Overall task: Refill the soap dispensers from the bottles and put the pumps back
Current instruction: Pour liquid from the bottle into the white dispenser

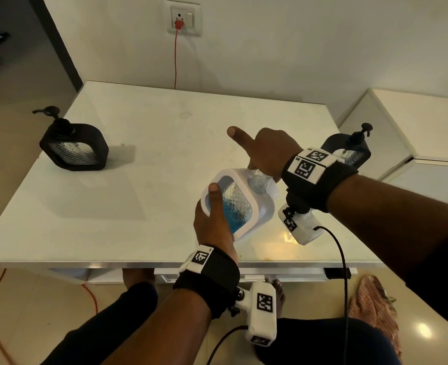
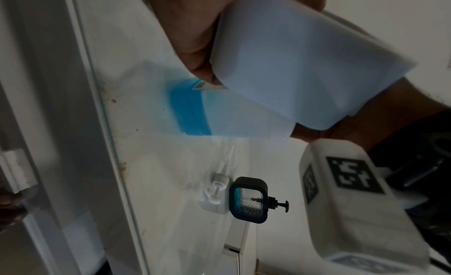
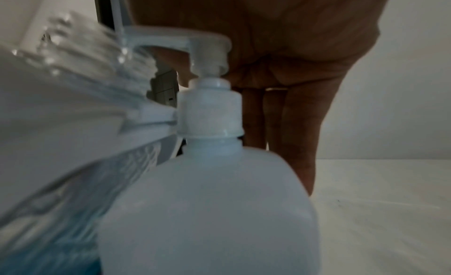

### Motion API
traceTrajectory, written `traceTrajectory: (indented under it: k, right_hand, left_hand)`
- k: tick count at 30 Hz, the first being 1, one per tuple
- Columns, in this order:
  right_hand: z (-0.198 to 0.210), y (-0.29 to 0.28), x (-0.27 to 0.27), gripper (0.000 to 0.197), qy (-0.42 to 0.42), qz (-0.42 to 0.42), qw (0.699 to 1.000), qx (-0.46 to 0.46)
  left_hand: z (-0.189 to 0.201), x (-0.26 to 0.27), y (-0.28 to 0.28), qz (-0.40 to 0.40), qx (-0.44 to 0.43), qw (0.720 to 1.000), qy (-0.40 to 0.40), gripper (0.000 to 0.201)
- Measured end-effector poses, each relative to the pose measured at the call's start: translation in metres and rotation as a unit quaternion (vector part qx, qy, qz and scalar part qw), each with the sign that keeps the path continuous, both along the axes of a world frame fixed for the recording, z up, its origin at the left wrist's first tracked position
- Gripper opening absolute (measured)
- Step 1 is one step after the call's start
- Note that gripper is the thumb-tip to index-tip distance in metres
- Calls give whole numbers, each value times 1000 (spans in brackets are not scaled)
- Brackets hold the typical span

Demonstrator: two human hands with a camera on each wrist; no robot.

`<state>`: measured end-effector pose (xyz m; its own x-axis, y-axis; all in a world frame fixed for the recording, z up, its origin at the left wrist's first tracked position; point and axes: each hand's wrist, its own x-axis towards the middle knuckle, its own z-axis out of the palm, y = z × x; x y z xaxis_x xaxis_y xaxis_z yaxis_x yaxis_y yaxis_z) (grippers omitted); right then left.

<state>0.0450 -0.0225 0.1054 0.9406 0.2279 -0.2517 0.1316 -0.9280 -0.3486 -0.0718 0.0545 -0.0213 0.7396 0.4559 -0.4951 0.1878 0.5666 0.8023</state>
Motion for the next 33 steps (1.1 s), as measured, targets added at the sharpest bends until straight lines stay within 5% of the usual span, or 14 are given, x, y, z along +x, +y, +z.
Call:
traceTrajectory:
  k: [10,19,26,33]
  right_hand:
    - [16,2,-4,105,67,-3,997,23]
    - [-2,0,1,85,-20,-3,1000,-1]
    - [13,0,-3,101,49,-4,998,25]
    - [0,-1,-1,98,-18,-2,1000,-7]
  left_hand:
    - [2,-1,-1,3,-4,1000,8,64]
    - [-1,0,-3,8,9,1000,1,82]
    - [-1,0,-2,5,14,1000,15,77]
    - [-3,1,-4,9,2,1000,8,82]
